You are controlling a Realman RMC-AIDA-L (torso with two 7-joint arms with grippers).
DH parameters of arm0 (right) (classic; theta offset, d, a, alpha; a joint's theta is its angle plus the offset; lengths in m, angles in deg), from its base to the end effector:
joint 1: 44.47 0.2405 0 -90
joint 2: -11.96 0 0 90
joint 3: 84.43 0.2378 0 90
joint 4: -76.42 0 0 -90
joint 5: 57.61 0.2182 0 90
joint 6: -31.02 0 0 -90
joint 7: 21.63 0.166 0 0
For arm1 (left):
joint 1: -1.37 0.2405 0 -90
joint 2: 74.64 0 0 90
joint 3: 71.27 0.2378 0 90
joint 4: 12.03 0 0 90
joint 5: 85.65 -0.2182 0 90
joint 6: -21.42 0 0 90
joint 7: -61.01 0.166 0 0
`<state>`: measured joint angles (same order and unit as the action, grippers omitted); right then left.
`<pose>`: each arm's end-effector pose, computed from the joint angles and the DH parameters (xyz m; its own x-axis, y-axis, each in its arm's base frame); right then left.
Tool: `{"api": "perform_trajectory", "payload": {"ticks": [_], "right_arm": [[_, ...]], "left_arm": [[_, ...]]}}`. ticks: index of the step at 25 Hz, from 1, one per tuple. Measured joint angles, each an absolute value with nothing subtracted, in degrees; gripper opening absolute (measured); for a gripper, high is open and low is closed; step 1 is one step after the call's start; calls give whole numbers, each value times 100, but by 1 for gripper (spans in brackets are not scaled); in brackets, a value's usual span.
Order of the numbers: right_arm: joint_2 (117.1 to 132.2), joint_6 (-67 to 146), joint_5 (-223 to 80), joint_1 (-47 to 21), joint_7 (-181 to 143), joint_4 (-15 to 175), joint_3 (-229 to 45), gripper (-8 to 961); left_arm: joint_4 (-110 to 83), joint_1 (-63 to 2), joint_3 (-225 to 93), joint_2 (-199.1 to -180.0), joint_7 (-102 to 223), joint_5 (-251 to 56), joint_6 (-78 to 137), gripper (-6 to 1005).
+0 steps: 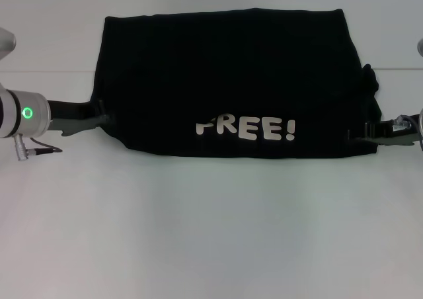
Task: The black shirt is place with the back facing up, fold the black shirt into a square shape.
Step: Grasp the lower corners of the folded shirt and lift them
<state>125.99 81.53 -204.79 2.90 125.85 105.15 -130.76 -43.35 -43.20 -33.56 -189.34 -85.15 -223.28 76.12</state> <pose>0.2847 0.4454 -0.0003 0.3109 -0.8555 -0.4140 -0.8907 -0.1102 -0.4411 -0.2789 0.4429 0.0124 0.1247 0.8128 0.5691 0.9795 -0.0092 -0.2014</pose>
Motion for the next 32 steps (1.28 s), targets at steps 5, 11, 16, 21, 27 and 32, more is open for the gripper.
{"api": "perform_trajectory", "payload": {"ticks": [5, 11, 16, 21, 27, 32], "right_arm": [[12563, 8176, -20482, 286, 12586, 10516, -13053, 434], [12552, 8164, -20465, 268, 12592, 10567, -13043, 289], [12541, 8197, -20460, 254, 12594, 10654, -13040, 172], [12468, 8675, -20457, 141, 12602, 10978, -13027, 70], [12338, 10035, -20478, -223, 12637, 11615, -13022, 70], [12326, 11368, -20512, -738, 12594, 12141, -13022, 69]], "left_arm": [[-4331, -4342, -3357, -18934, -8515, -22327, 7621, 0], [-4335, -4345, -3357, -18934, -8515, -22322, 7631, -1], [-4346, -4348, -3340, -18916, -8515, -22320, 7767, 0], [-4611, -4376, -3240, -18858, -8511, -22391, 8589, 0], [-5040, -4307, -3167, -18804, -8482, -22631, 9808, 0], [-5472, -4087, -3175, -18788, -8353, -22819, 11204, 0]]}}
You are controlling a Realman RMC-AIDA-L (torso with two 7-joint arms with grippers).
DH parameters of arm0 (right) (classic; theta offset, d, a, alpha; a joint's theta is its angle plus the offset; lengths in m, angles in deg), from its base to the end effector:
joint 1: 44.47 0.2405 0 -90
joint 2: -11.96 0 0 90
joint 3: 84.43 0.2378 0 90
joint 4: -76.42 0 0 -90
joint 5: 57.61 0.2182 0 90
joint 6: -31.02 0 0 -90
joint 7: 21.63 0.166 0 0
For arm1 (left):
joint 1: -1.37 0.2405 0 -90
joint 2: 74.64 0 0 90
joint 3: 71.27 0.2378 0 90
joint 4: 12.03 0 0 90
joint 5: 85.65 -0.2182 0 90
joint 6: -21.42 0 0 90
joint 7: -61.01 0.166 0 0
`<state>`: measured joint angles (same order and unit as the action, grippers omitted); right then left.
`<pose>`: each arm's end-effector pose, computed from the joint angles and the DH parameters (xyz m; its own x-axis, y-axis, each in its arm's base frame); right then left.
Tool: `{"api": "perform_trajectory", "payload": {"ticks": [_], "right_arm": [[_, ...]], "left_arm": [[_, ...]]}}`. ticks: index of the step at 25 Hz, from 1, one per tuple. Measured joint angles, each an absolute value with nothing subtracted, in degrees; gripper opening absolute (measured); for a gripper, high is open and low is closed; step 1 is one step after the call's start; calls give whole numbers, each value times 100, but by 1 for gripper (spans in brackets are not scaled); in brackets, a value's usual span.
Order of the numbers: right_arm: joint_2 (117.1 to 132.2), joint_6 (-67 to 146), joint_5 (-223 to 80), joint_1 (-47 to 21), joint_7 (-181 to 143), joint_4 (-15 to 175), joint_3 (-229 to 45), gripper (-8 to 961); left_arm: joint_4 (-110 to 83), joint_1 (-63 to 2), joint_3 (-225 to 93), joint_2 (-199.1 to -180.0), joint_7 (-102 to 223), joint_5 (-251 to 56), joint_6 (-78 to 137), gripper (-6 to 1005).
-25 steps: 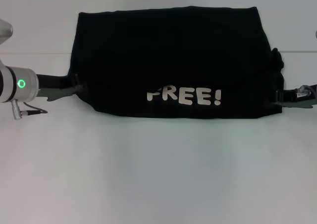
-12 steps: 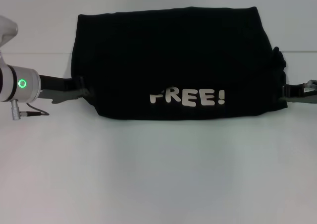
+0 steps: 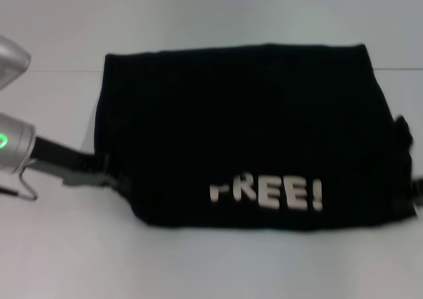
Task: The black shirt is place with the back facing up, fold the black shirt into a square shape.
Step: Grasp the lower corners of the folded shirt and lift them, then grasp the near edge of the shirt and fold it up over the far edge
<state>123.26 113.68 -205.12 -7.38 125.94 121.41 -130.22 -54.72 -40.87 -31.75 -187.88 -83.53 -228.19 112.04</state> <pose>0.3036 0.3707 0.0440 0.2049 -0.9626 -0.1775 -0.9356 -0.1393 -0.3243 -0.2495 0.3746 0.0250 0.2437 0.9573 0.1555 0.9685 -0.2316 -0.0918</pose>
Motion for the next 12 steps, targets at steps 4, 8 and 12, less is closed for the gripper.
{"api": "perform_trajectory", "payload": {"ticks": [4, 8, 12], "right_arm": [[12314, 12264, -20510, -1113, 12428, 12466, -12940, 69], [12256, 12823, -20508, -1357, 12249, 12634, -12665, 68], [12185, 13386, -20516, -1417, 11903, 12616, -12337, 68]], "left_arm": [[-5776, -3855, -3158, -18824, -8252, -22857, 12118, 0], [-5815, -3734, -3155, -18862, -8079, -23105, 12767, 0], [-5815, -3648, -3150, -18910, -8016, -23444, 13002, -1]]}}
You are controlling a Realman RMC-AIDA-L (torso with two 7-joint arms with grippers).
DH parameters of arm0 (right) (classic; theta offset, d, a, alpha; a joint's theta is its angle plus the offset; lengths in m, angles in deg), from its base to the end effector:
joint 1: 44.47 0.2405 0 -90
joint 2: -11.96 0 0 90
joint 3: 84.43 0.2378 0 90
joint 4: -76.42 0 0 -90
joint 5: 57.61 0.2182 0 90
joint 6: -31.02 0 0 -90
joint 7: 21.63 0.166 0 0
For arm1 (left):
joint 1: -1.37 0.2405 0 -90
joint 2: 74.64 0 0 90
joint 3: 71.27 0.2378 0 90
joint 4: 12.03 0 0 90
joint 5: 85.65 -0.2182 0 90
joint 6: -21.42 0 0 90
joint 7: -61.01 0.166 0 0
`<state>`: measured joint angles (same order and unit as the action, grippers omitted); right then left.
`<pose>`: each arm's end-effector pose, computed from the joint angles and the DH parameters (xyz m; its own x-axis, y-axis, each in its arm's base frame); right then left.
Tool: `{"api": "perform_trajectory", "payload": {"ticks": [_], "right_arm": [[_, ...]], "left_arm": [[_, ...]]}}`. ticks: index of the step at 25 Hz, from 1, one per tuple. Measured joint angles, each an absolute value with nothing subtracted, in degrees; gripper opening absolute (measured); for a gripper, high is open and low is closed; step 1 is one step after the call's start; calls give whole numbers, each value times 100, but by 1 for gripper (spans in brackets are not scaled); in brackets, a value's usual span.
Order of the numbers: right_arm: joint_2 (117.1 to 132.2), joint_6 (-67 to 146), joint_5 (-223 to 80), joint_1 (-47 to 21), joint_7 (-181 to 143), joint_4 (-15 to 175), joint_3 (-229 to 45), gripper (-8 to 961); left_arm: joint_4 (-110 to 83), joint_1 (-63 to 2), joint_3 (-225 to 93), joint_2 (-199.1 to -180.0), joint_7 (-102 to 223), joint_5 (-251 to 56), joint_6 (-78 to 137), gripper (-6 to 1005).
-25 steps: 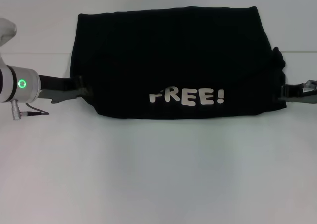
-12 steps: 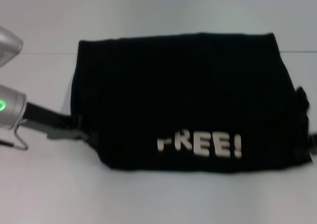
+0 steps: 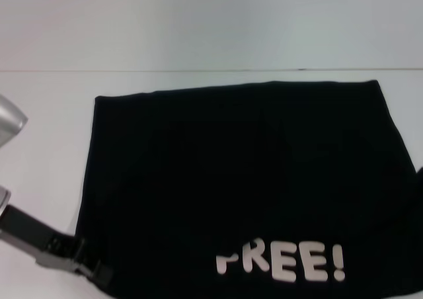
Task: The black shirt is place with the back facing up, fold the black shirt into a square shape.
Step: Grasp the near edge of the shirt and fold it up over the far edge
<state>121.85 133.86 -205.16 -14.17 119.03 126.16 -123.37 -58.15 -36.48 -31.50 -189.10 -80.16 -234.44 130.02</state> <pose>0.3183 0.3007 0.0696 0.1493 -0.9884 -0.0273 -0.9768 -0.1432 -0.1592 -0.2638 0.3053 0.0251 0.2293 0.9634 -0.1388 0.9726 -0.2324 -0.0065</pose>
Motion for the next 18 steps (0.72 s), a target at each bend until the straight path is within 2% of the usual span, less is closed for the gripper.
{"api": "perform_trajectory", "payload": {"ticks": [11, 15, 18], "right_arm": [[12143, 14054, -20492, -1396, 11426, 12589, -12034, 70], [12104, 14271, -20444, -1257, 11047, 12583, -11487, 70], [12020, 14267, -20421, -1149, 10983, 12580, -11107, 70]], "left_arm": [[-5809, -3573, -3309, -18952, -7559, -23447, 13471, -1], [-5790, -3618, -3637, -18889, -7340, -23088, 13679, -1], [-5749, -3697, -3856, -18799, -7326, -22932, 13719, -1]]}}
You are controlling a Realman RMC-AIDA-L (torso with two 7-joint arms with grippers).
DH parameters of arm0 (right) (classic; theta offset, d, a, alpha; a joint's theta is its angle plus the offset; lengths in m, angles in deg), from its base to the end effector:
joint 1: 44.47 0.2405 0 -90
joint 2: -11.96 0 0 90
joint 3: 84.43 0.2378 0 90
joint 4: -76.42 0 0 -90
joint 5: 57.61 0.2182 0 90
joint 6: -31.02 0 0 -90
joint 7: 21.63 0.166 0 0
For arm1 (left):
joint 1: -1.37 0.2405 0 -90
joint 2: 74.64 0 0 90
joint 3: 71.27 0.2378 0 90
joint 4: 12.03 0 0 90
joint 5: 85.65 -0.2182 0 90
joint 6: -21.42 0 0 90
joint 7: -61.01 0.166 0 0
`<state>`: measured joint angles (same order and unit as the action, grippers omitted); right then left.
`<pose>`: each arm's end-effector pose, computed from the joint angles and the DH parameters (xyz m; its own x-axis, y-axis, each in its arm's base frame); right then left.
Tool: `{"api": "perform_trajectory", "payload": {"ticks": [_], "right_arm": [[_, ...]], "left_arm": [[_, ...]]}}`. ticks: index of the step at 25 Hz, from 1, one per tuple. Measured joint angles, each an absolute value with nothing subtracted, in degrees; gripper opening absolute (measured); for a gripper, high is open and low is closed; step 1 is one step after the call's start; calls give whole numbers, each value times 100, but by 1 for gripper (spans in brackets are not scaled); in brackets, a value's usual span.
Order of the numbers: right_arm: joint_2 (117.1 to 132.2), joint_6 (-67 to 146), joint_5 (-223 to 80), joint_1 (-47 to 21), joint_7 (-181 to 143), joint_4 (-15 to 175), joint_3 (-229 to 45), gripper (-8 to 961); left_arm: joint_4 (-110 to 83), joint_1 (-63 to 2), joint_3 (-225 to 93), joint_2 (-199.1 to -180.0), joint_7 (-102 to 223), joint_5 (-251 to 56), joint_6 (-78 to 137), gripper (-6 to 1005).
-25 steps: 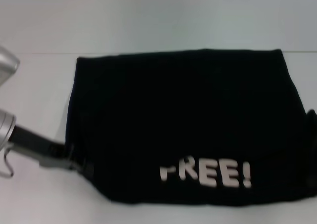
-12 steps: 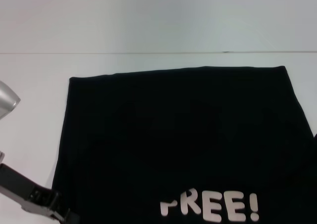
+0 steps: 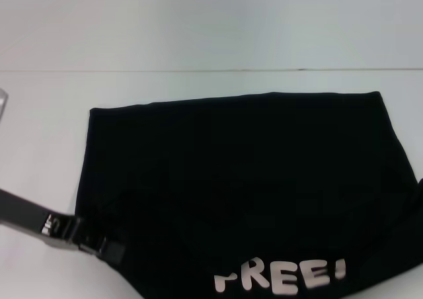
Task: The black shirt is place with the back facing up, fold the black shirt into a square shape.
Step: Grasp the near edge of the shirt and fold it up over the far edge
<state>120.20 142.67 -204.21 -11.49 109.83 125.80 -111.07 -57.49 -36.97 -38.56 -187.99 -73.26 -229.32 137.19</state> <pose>0.2971 0.3022 0.0973 0.2719 -0.9557 -0.1123 -0.9620 -0.2729 -0.0070 -0.2443 0.3017 0.0428 0.3391 0.9391 -0.0559 0.9279 -0.3241 0.1844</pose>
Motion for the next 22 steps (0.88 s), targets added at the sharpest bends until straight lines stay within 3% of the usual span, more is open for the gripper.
{"api": "perform_trajectory", "payload": {"ticks": [7, 22], "right_arm": [[11875, 13863, -20350, -942, 11051, 12567, -10769, 69], [11884, 12058, -19612, -565, 11412, 12375, -10675, 69]], "left_arm": [[-5574, -3937, -4415, -18664, -7581, -22920, 13354, 0], [-5534, -4198, -4569, -18591, -8550, -22258, 11354, -1]]}}
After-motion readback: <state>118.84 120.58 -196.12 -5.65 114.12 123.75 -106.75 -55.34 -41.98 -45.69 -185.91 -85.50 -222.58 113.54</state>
